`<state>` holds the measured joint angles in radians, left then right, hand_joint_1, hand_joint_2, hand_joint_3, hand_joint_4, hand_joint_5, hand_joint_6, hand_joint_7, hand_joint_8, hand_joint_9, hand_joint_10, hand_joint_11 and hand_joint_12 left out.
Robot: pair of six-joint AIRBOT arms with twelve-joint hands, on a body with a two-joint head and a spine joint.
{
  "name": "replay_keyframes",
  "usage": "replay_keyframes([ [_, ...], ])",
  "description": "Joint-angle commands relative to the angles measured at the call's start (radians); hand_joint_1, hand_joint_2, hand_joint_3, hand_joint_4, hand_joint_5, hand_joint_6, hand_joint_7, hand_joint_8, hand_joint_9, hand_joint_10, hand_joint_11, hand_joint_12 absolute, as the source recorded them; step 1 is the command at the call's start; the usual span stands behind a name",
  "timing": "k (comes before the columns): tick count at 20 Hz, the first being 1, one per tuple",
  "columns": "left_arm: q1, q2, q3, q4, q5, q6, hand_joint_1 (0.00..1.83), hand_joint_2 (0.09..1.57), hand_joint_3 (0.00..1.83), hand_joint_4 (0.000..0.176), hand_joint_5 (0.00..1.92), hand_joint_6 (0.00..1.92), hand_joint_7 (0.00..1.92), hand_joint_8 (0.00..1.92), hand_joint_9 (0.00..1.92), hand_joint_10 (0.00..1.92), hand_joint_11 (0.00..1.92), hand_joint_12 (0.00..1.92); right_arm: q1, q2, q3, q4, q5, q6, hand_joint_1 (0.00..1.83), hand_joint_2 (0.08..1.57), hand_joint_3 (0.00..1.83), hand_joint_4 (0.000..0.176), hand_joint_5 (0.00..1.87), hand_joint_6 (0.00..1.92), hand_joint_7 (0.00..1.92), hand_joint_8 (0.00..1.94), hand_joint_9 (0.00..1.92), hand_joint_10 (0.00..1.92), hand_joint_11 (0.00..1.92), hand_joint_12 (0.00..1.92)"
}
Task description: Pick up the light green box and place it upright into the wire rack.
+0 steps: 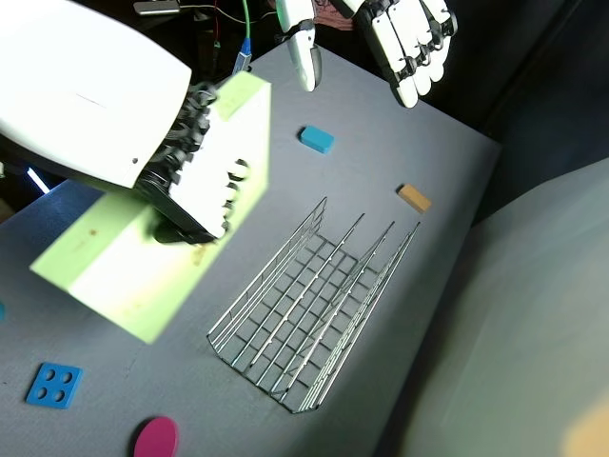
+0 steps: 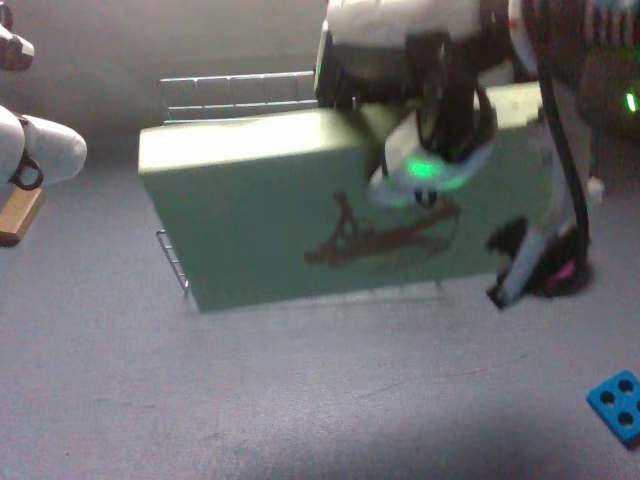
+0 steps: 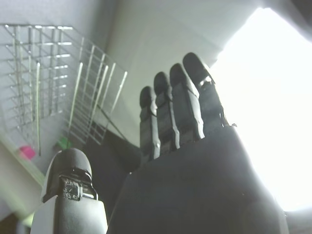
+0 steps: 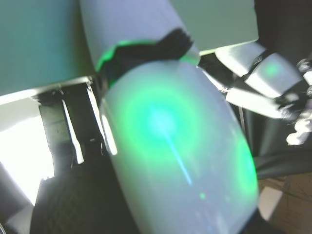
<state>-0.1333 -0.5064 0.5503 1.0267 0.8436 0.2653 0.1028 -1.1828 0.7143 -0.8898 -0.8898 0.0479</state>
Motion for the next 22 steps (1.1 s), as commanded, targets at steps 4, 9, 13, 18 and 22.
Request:
replay_keyframes([
  [4,-0.024,0.007,0.004,0.074,-0.035,0.007,0.13,1.18,0.00,0.000,0.29,0.00,0.30,0.00,0.23,0.00,0.00,0.77,0.046,-0.048,0.087,-0.069,0.055,-0.005,1.23,1.14,0.00,0.000,0.89,0.97,0.99,1.18,0.79,1.22,0.65,1.60],
  [9,-0.029,0.006,0.003,0.074,-0.036,0.010,0.13,1.18,0.00,0.000,0.29,0.00,0.29,0.00,0.22,0.00,0.00,0.75,0.044,-0.109,0.151,-0.070,0.059,-0.008,1.23,1.15,0.00,0.000,0.88,1.00,0.97,1.20,0.78,1.26,0.65,1.64],
  [13,-0.034,0.006,0.004,0.061,-0.048,0.010,0.15,1.17,0.00,0.000,0.30,0.00,0.29,0.00,0.22,0.00,0.00,0.77,0.024,-0.176,0.220,-0.074,0.052,0.008,1.23,1.15,0.00,0.000,0.87,0.99,0.98,1.20,0.77,1.25,0.65,1.65],
  [18,-0.034,0.006,0.003,0.060,-0.048,0.014,0.15,1.17,0.00,0.000,0.30,0.00,0.29,0.00,0.23,0.00,0.00,0.77,0.014,-0.242,0.277,-0.100,0.049,0.038,1.23,1.15,0.00,0.000,0.87,0.99,0.98,1.20,0.78,1.24,0.66,1.61],
  [22,-0.034,0.006,0.004,0.060,-0.048,0.014,0.14,1.17,0.00,0.000,0.30,0.00,0.29,0.00,0.23,0.00,0.00,0.78,0.007,-0.271,0.299,-0.113,0.049,0.060,1.23,1.15,0.00,0.000,0.87,0.99,0.98,1.20,0.79,1.24,0.67,1.62],
])
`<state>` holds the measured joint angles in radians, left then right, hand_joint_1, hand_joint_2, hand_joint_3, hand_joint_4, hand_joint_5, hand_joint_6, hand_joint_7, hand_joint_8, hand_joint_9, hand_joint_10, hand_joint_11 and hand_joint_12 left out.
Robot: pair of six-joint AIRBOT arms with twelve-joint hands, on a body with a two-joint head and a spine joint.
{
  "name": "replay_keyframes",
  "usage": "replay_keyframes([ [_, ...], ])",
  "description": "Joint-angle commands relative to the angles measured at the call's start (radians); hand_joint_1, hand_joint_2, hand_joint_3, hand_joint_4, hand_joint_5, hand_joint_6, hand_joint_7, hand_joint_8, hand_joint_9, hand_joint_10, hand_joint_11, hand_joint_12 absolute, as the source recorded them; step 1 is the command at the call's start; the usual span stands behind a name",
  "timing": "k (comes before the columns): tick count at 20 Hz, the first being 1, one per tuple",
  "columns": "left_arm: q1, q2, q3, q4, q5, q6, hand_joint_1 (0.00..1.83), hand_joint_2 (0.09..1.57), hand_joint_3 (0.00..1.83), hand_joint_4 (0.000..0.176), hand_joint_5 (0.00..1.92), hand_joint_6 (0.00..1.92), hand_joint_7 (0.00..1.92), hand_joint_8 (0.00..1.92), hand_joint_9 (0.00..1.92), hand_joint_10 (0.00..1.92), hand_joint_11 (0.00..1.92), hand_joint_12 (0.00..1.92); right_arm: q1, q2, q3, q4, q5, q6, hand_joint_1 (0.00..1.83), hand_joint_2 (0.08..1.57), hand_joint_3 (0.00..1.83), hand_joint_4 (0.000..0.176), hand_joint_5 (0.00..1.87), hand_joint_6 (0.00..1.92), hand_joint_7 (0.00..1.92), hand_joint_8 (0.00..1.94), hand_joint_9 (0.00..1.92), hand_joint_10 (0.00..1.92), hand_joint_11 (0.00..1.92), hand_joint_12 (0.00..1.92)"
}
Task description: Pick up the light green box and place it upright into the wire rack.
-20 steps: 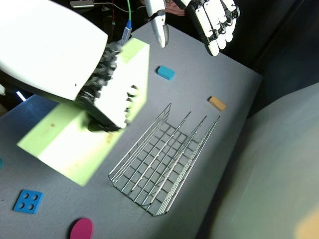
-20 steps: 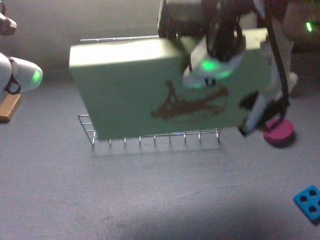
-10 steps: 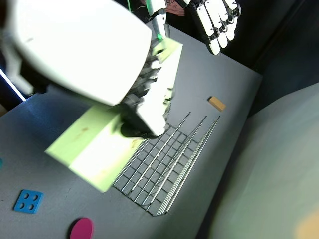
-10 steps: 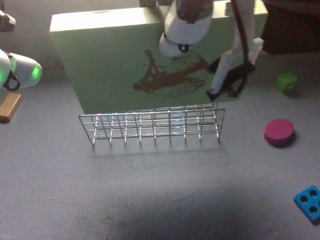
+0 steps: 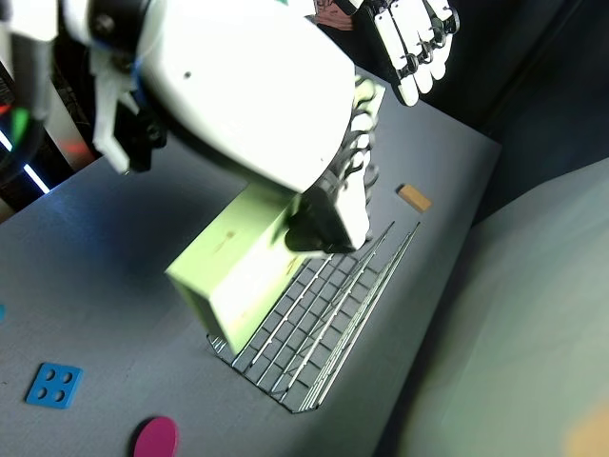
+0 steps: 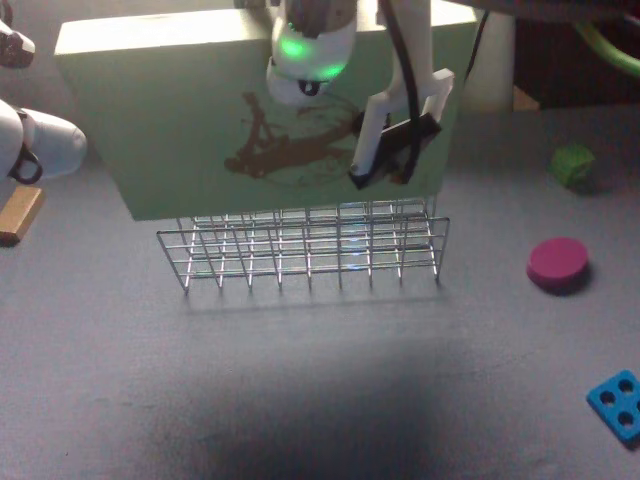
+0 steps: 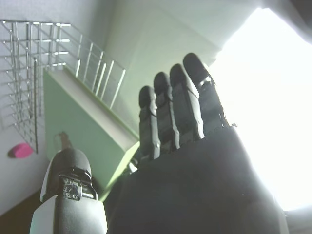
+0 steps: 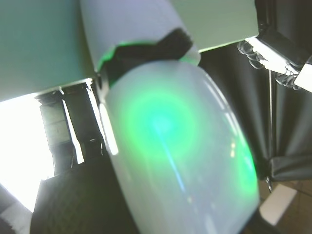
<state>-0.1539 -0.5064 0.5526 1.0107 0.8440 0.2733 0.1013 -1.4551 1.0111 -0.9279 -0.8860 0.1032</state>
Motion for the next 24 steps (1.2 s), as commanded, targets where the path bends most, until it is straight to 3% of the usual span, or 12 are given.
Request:
replay_keyframes([
  [1,-0.013,0.006,0.002,0.076,-0.048,0.006,0.14,1.17,0.00,0.000,0.30,0.00,0.29,0.00,0.23,0.00,0.00,0.78,0.007,-0.004,0.007,-0.077,0.046,0.006,1.23,1.15,0.00,0.000,0.89,0.97,0.97,1.21,0.79,1.24,0.67,1.62],
  [24,-0.023,0.009,0.003,0.067,-0.055,0.027,0.12,1.19,0.00,0.000,0.29,0.00,0.29,0.00,0.23,0.00,0.00,0.77,-0.122,-0.062,0.124,-0.182,0.109,0.062,1.23,1.15,0.00,0.000,0.86,1.01,0.98,1.20,0.79,1.25,0.65,1.64],
])
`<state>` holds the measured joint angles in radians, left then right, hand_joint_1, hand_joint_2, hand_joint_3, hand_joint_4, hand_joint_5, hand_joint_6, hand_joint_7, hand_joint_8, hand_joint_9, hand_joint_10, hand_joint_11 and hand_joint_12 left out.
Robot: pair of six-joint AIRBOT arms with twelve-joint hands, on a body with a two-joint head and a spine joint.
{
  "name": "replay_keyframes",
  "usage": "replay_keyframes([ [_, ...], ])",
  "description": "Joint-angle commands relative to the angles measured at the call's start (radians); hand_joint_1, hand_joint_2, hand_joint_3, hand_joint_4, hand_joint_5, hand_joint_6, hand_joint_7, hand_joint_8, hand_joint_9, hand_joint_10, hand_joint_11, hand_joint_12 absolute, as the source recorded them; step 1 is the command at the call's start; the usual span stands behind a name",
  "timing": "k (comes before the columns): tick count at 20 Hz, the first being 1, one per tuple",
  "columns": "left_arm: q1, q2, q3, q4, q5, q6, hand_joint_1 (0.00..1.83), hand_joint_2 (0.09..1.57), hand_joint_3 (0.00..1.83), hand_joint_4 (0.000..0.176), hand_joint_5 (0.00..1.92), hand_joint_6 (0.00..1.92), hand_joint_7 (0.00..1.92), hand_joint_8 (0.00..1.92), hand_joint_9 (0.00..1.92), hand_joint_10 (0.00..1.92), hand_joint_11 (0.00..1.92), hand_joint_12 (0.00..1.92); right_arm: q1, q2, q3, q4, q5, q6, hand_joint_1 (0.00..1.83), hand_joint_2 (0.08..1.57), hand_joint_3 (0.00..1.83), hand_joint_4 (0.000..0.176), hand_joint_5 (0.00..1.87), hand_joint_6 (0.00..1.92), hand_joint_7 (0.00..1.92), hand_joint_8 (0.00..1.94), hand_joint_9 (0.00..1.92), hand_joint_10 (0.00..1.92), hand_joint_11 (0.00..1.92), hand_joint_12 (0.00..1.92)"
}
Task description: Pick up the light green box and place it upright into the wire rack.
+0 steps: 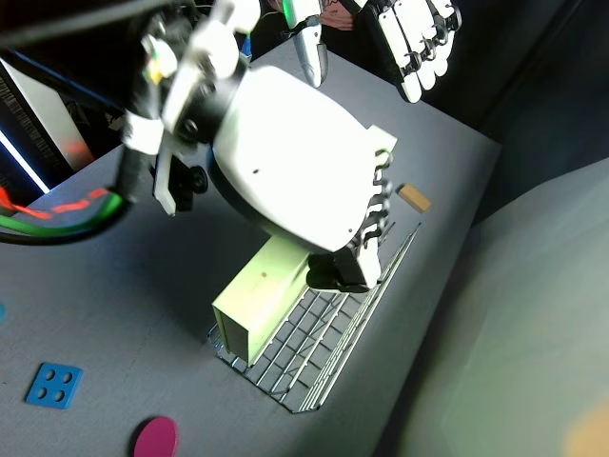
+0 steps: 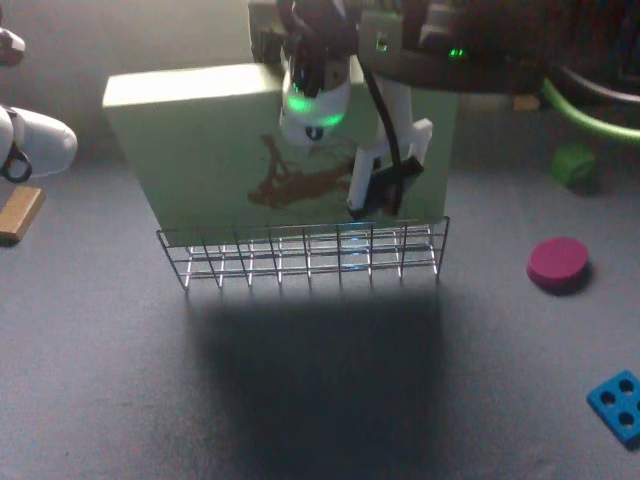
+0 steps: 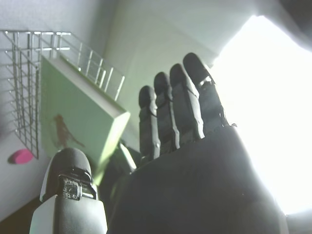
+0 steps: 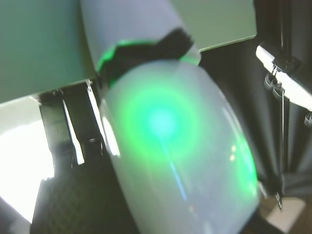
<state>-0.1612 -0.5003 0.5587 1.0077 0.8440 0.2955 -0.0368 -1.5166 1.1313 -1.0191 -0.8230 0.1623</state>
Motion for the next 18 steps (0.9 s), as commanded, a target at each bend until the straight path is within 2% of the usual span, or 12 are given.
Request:
replay_keyframes([
  [1,-0.017,0.003,-0.005,0.068,-0.053,0.005,0.12,1.19,0.00,0.000,0.29,0.00,0.29,0.00,0.23,0.00,0.00,0.77,0.011,-0.001,0.004,-0.095,0.048,0.003,1.23,1.15,0.00,0.000,0.86,1.01,0.98,1.20,0.80,1.25,0.66,1.64],
  [5,-0.029,0.001,-0.013,0.062,-0.043,0.022,0.13,1.19,0.00,0.000,0.27,0.00,0.27,0.00,0.23,0.00,0.00,0.74,-0.010,-0.003,0.004,-0.097,0.047,0.003,1.23,1.15,0.00,0.000,0.85,1.02,0.98,1.20,0.79,1.25,0.66,1.62],
  [8,-0.061,-0.007,-0.015,0.041,-0.037,0.071,0.13,1.19,0.00,0.000,0.28,0.01,0.28,0.00,0.22,0.00,0.00,0.75,-0.034,-0.003,0.004,-0.097,0.044,0.003,1.23,1.15,0.00,0.000,0.87,1.01,0.98,1.20,0.79,1.25,0.66,1.64],
  [14,-0.067,-0.008,-0.035,0.032,-0.053,0.071,0.14,1.18,0.00,0.000,0.28,0.00,0.28,0.00,0.23,0.00,0.00,0.76,-0.069,-0.006,0.009,-0.114,0.047,0.018,1.23,1.15,0.00,0.000,0.86,1.01,0.99,1.19,0.79,1.25,0.65,1.63],
  [15,-0.069,-0.008,-0.037,0.032,-0.054,0.071,0.14,1.18,0.00,0.000,0.28,0.00,0.28,0.00,0.23,0.00,0.00,0.76,-0.072,-0.007,0.011,-0.118,0.046,0.020,1.33,1.18,0.00,0.000,0.79,1.05,0.93,1.17,0.76,1.46,0.64,1.63],
  [18,-0.069,-0.008,-0.043,0.030,-0.058,0.071,0.14,1.18,0.00,0.000,0.28,0.00,0.28,0.00,0.23,0.00,0.00,0.76,-0.076,-0.017,0.019,-0.125,0.050,0.032,1.35,1.19,0.00,0.000,0.76,1.07,0.91,1.19,0.75,1.52,0.63,1.65],
])
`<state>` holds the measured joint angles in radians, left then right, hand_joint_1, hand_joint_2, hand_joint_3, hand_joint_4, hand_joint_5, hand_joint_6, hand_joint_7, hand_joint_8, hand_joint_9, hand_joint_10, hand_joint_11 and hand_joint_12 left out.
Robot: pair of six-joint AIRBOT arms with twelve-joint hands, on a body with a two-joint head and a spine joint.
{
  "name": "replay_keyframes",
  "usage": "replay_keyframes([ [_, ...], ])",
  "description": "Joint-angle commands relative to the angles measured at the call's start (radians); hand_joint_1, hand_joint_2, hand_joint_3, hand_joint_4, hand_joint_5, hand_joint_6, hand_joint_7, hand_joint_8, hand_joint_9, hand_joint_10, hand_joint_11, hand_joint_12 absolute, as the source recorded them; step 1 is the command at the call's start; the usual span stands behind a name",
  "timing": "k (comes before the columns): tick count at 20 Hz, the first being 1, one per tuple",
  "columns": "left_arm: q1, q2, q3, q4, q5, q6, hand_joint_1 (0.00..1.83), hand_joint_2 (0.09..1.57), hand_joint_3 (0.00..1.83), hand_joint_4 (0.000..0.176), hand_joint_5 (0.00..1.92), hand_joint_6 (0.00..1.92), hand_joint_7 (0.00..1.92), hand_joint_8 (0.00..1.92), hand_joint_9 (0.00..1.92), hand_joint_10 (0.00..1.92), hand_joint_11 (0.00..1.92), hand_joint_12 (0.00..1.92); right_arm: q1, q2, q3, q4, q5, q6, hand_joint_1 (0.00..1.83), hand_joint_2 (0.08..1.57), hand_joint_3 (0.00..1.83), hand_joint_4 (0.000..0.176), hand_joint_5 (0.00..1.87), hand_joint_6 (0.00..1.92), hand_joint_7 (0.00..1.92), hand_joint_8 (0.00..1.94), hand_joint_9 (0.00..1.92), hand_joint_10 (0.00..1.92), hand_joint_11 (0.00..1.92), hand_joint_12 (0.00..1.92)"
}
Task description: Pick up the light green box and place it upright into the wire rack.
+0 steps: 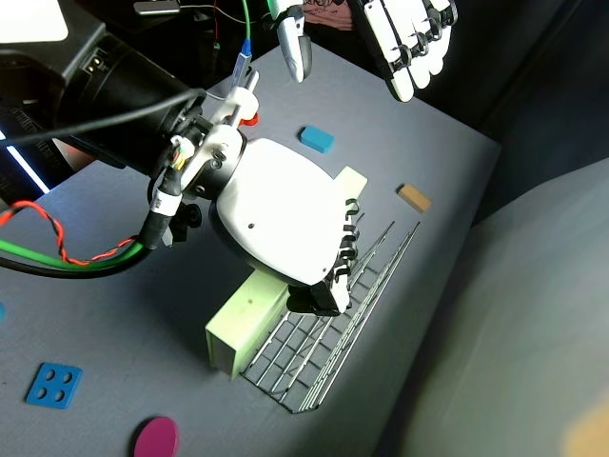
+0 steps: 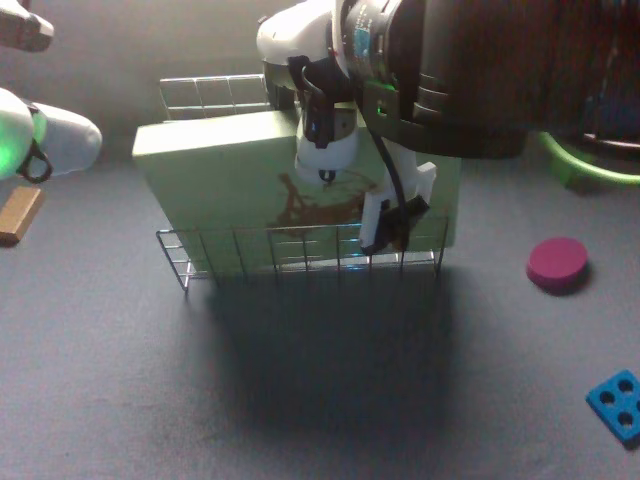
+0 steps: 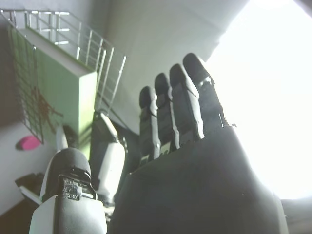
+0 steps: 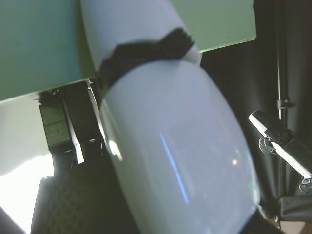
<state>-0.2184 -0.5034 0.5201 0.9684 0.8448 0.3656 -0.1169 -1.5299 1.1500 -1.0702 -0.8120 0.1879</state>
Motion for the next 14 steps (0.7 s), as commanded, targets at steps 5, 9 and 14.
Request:
replay_keyframes([
  [5,-0.011,-0.005,-0.007,0.068,-0.074,0.003,0.13,1.19,0.00,0.000,0.28,0.00,0.28,0.00,0.22,0.00,0.00,0.74,0.002,-0.014,0.001,-0.075,0.050,0.007,1.24,1.15,0.00,0.000,0.84,1.03,0.98,1.19,0.77,1.27,0.65,1.63],
  [9,-0.011,-0.005,-0.009,0.067,-0.081,0.006,0.14,1.19,0.00,0.000,0.28,0.00,0.28,0.00,0.22,0.00,0.00,0.74,-0.003,-0.017,0.001,-0.077,0.050,0.006,1.23,1.15,0.00,0.000,0.85,1.03,0.99,1.19,0.78,1.26,0.66,1.63],
  [14,-0.012,-0.005,-0.009,0.066,-0.084,0.006,0.14,1.19,0.00,0.000,0.28,0.00,0.28,0.00,0.23,0.00,0.00,0.73,-0.018,-0.012,-0.001,-0.080,0.047,0.003,1.22,1.17,0.00,0.000,0.81,1.10,0.97,1.18,0.74,1.21,0.64,1.64],
])
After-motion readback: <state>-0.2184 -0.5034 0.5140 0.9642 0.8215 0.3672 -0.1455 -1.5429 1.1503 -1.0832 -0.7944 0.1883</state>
